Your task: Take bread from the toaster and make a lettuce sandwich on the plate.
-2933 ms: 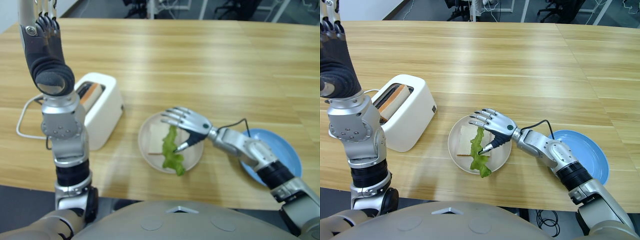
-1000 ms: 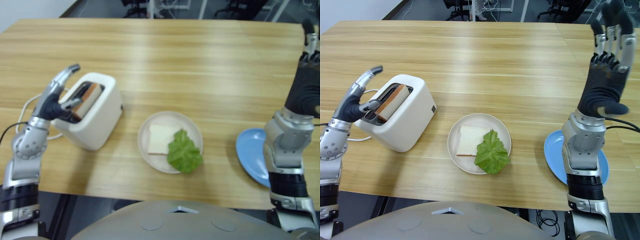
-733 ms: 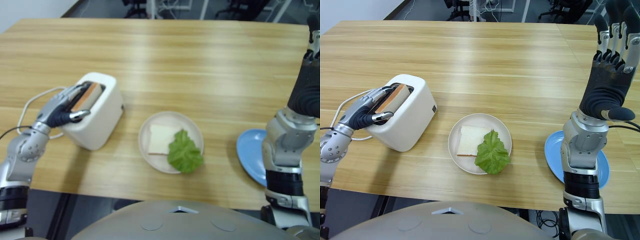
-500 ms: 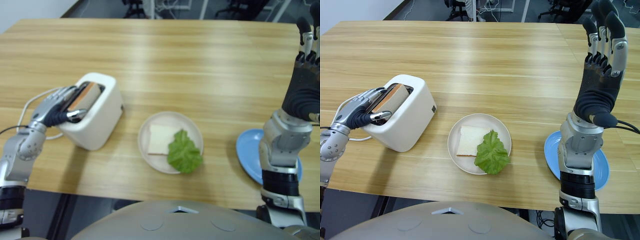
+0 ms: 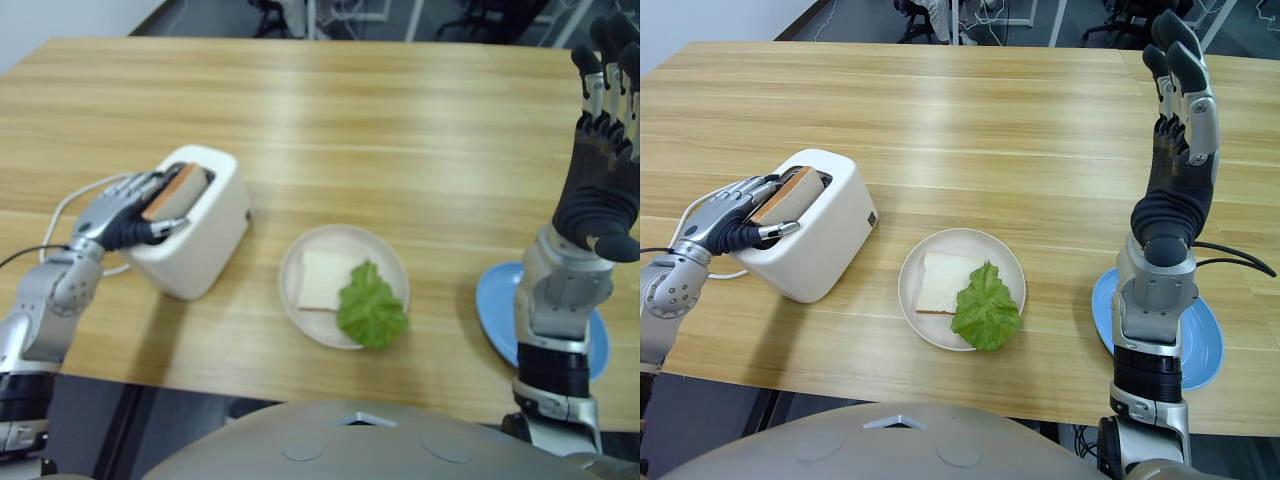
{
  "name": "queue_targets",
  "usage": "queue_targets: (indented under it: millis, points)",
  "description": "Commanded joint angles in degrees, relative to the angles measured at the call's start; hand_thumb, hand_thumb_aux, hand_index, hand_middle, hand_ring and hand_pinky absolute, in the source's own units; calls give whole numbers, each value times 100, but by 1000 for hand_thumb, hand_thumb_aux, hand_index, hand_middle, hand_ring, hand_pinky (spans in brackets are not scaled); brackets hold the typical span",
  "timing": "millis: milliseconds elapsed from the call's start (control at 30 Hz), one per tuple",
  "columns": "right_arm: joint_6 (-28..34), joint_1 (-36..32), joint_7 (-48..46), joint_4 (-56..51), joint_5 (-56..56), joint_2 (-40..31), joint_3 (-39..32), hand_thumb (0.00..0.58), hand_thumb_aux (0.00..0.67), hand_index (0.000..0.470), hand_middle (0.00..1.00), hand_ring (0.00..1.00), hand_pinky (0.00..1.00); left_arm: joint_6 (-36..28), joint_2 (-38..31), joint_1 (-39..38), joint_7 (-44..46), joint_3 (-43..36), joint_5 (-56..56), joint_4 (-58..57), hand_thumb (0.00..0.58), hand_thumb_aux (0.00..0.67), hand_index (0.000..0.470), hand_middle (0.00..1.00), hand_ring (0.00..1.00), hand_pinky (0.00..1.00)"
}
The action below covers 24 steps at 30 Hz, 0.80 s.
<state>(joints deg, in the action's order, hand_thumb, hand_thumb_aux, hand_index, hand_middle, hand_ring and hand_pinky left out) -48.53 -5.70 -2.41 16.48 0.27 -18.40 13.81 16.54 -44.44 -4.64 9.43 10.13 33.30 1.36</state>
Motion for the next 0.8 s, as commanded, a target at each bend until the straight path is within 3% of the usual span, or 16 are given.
queue_targets:
  millis: [33,567,600,633,800]
  points:
    - [52,14,24,-6,-185,59,151,0,0,0,0,0,0,222,2,21,331,-522,-79,-100,580,670,460,0,0,0]
    - [108,73,131,-129,-589,194,260,0,0,0,0,0,0,572,244,461,-75,-107,-1080,-422,580,670,460,0,0,0]
    - [106,77,138,-137,-606,197,259,0,0,0,0,0,0,633,274,523,-105,-43,-1215,-425,580,670,460,839,839,839]
    - [106,83,141,-137,-611,199,256,0,0,0,0,0,0,669,287,569,-160,34,-1291,-413,580,670,460,1000,1000,1000]
    - [102,87,138,-163,-629,198,242,0,0,0,0,0,0,790,312,811,-409,371,-1538,-288,580,670,460,1000,1000,1000]
